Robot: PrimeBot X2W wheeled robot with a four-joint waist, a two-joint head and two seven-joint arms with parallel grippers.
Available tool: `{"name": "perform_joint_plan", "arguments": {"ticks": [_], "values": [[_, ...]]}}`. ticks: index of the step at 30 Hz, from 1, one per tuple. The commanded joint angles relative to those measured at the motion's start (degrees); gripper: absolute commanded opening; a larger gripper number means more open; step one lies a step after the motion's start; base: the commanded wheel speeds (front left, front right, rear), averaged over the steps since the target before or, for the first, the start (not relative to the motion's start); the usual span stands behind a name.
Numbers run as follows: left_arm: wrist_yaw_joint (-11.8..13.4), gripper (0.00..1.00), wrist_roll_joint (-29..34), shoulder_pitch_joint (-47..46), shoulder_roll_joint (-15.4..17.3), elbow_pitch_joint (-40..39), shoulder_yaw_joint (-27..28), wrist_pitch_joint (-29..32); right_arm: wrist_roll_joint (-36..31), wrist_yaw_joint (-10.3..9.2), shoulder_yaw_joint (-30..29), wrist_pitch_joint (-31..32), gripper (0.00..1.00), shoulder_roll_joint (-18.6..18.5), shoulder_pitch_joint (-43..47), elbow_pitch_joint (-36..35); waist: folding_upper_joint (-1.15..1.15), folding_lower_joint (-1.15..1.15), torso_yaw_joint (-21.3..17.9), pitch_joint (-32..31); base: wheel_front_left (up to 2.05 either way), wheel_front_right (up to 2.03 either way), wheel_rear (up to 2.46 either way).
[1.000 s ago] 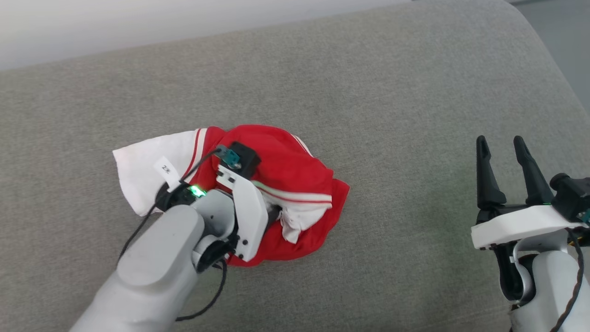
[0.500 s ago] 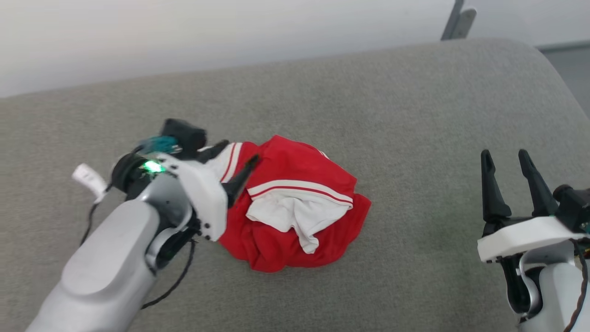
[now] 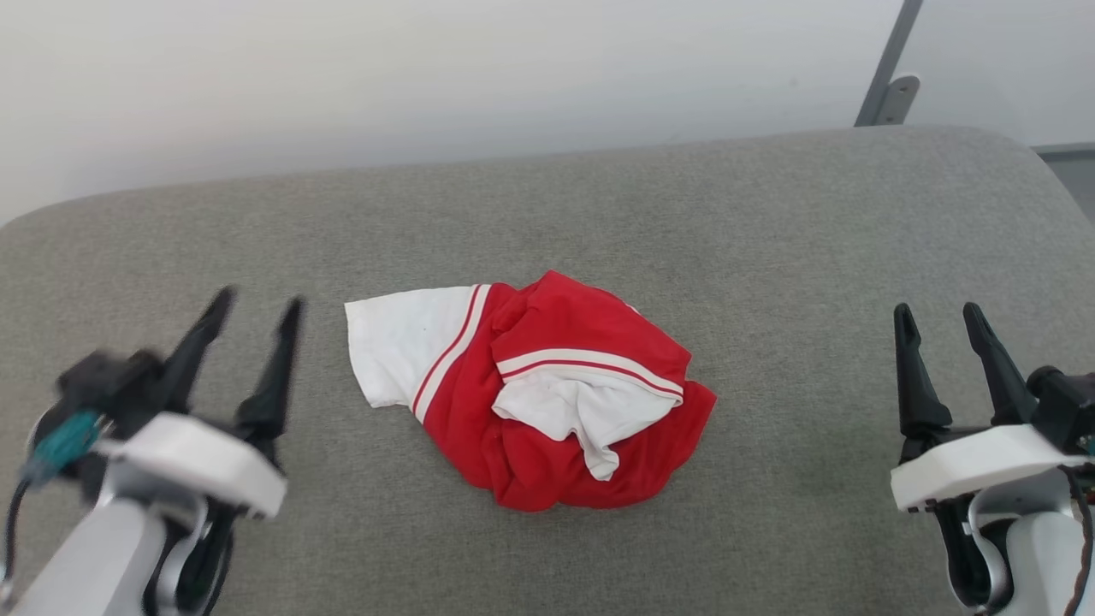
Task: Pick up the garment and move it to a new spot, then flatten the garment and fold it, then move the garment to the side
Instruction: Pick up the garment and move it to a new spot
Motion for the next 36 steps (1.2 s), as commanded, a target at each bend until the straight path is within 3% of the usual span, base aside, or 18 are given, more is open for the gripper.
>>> {"name": "perform_joint_plan", "arguments": {"ticks": [1, 9, 13, 23, 36], "values": [[1.19, 1.00, -0.60, 2.92, 0.53, -0.74, 1.33, -1.38, 0.31, -0.01, -0.16, 0.19, 1.00, -0.36, 0.94, -0.45, 0.00, 0.00, 0.45, -0.28, 0.00, 0.00, 0.00], [4.01, 1.00, 0.57, 13.95, -1.37, -5.52, 9.78, -3.49, 0.33, -0.01, -0.63, 0.19, 1.00, -1.02, 1.89, -1.08, 0.00, 0.00, 1.69, -0.77, 0.00, 0.00, 0.00], [3.38, 1.00, 2.37, 17.83, -3.48, -6.96, 13.62, -3.51, 0.41, 0.00, -0.76, 0.12, 1.00, -1.14, 2.15, -1.24, 0.00, 0.00, 2.19, -0.97, 0.00, 0.00, 0.00], [-1.15, 1.00, 7.75, 25.03, -10.69, -6.55, 23.08, -3.52, -0.21, -0.01, -1.23, -0.14, 1.00, -0.90, 3.75, -1.58, 0.00, 0.00, 3.65, -1.79, 0.00, 0.00, 0.00], [-6.44, 1.00, 13.74, 26.25, -17.89, -3.81, 29.04, -3.53, 0.04, 0.00, -1.35, -0.68, 1.00, -0.03, 5.51, -0.99, 0.00, 0.00, 4.49, -2.79, 0.00, 0.00, 0.00]]}}
